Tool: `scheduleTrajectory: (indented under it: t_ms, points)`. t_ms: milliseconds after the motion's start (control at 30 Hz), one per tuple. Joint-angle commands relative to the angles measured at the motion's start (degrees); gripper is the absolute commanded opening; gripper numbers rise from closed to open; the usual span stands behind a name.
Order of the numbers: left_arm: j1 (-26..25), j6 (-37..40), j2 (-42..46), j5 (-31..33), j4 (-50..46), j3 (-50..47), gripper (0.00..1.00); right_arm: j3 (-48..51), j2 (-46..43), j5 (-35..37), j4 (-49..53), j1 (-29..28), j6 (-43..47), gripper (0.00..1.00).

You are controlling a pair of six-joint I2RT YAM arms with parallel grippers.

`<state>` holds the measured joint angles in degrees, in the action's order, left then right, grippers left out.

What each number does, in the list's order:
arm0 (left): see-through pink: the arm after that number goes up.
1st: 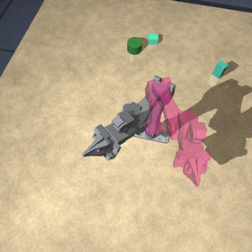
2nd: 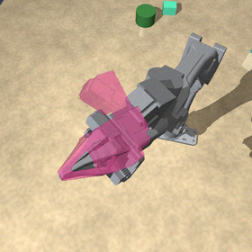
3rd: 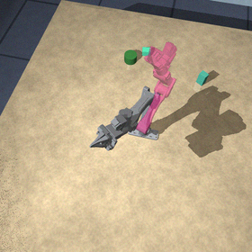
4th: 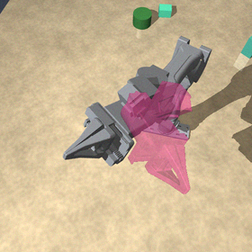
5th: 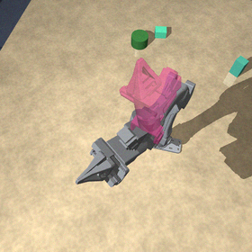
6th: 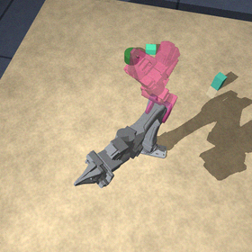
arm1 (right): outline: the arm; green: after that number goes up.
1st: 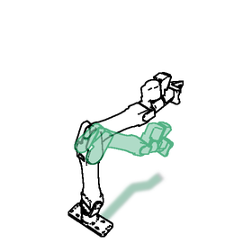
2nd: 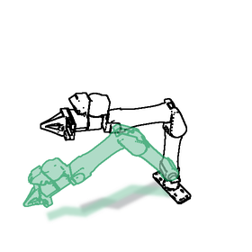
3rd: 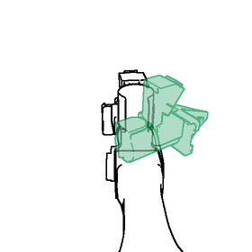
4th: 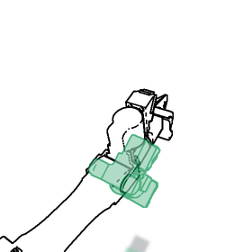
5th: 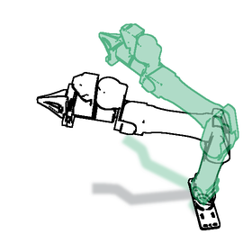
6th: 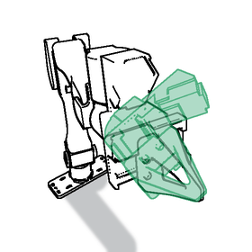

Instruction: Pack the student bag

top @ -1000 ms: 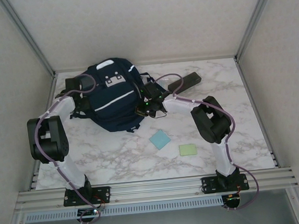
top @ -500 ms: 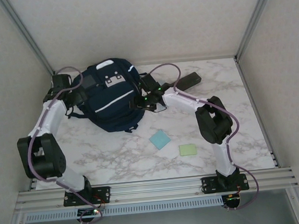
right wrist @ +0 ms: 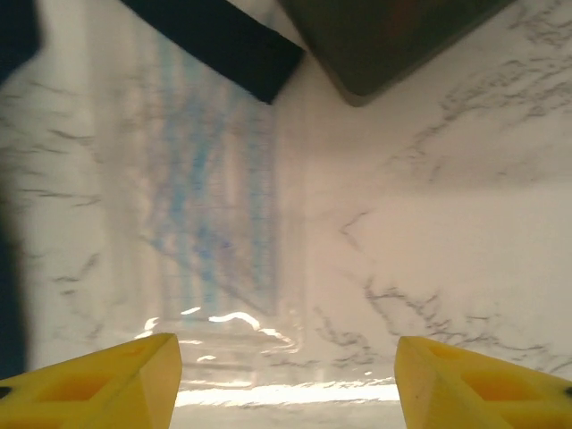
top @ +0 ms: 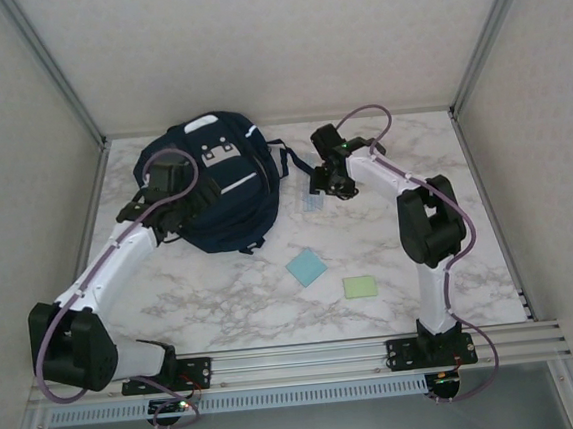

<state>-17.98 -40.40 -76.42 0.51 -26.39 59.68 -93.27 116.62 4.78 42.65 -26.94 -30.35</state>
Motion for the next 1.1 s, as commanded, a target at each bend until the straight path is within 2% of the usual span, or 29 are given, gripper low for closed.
scheduleTrajectory:
  t_ms: [0, 167, 333, 433, 600, 733, 933, 1067]
  points:
    - [-4.2, -6.5, 1.0, -0.3, 3.4, -1.0, 1.00, 0.7, 3.0, 1.6, -0.1, -0.1, 1.1, 0.61]
    - [-8.9, -7.5, -1.2, 0.7, 4.1, -0.1, 1.00, -1.3, 7.2, 2.1, -1.3, -0.2, -0.3, 0.55]
    - [-10.8, -7.2, -2.3, 0.7, 4.8, 0.7, 1.00, -1.9, 9.9, 0.0, -3.2, -0.1, -0.8, 0.49]
    - [-11.0, -7.1, -2.9, 0.3, 5.0, 1.2, 1.00, -1.3, 10.4, -3.4, -5.3, -0.1, -1.2, 0.33]
    - [-11.3, -7.2, -3.5, -0.1, 5.5, 2.2, 1.00, -0.9, 11.0, -4.2, -5.5, -0.1, -1.6, 0.00]
    - [-11.4, -7.5, -3.9, -1.1, 6.7, 2.3, 1.00, -0.6, 9.5, -6.0, -6.1, 0.2, -1.5, 0.00]
    - [-11.5, -10.5, -6.2, -8.7, 14.3, 0.6, 1.00, -0.9, 3.1, -9.2, -5.3, 0.7, 1.2, 0.00]
    - [-11.5, -12.3, -7.6, -11.3, 17.2, 0.5, 1.00, -2.2, 0.0, -11.5, -2.2, 0.7, 4.1, 0.00]
